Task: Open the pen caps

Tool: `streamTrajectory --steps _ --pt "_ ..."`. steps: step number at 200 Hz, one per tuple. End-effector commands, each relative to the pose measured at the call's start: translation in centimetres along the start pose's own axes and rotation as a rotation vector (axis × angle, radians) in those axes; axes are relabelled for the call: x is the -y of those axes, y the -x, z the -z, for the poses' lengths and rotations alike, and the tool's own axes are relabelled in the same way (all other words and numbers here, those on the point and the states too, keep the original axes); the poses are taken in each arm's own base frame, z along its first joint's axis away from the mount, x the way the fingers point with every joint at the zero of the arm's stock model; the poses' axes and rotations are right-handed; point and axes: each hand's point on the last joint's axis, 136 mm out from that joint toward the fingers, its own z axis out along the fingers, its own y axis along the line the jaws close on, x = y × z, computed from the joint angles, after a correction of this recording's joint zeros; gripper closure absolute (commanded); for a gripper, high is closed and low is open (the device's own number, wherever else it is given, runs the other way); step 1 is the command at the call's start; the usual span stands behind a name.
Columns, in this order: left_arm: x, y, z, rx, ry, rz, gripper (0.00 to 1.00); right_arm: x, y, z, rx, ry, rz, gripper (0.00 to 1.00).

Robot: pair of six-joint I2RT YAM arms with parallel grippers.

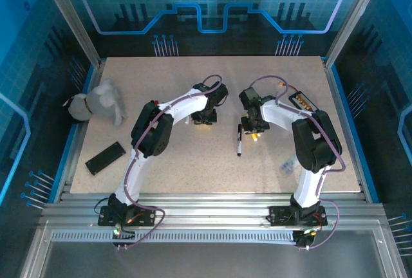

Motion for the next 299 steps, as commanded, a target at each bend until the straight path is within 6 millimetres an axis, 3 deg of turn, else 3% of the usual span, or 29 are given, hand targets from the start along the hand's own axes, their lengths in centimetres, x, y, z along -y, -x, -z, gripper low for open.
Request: streamTrajectory --steps 1,47,88,110,137,165,198,237,299 --pt "-1.1 -0.1 -1.0 -0.011 0.07 -0.025 0.71 0.1 0.4 0.4 0.0 -0.029 -0.005 0.7" --pt "-0.7 1.3 0.9 0.036 0.049 -0.03 0.71 -0.1 1.3 2.2 0.049 -0.007 -0.021 0.69" --pt "-0.2 3.4 5.8 0.136 -0.025 -0.011 0.71 -0.6 1.8 5.3 0.114 0.052 -0.046 0.67" --pt "0.2 3.9 8.5 0.193 -0.097 0.01 0.7 -1.6 1.2 6.5 0.141 0.104 -0.042 0.59" --pt "1.4 3.5 10.4 0.214 -0.228 0.033 0.68 -3.6 -0.1 7.0 0.137 0.185 -0.031 0.52" --pt "2.4 2.7 11.0 0.2 -0.33 0.052 0.66 -5.5 -1.6 6.3 0.098 0.203 -0.007 0.51" --pt "2.7 2.0 10.7 0.179 -0.354 0.055 0.66 -7.1 -3.1 4.0 0.029 0.155 0.029 0.52" --pt "2.7 1.8 10.5 0.171 -0.357 0.051 0.66 -7.1 -4.6 1.5 -0.042 0.046 0.055 0.57" --pt "3.0 1.5 9.5 0.15 -0.359 0.05 0.66 -7.6 -4.8 0.7 -0.06 0.052 0.064 0.56"
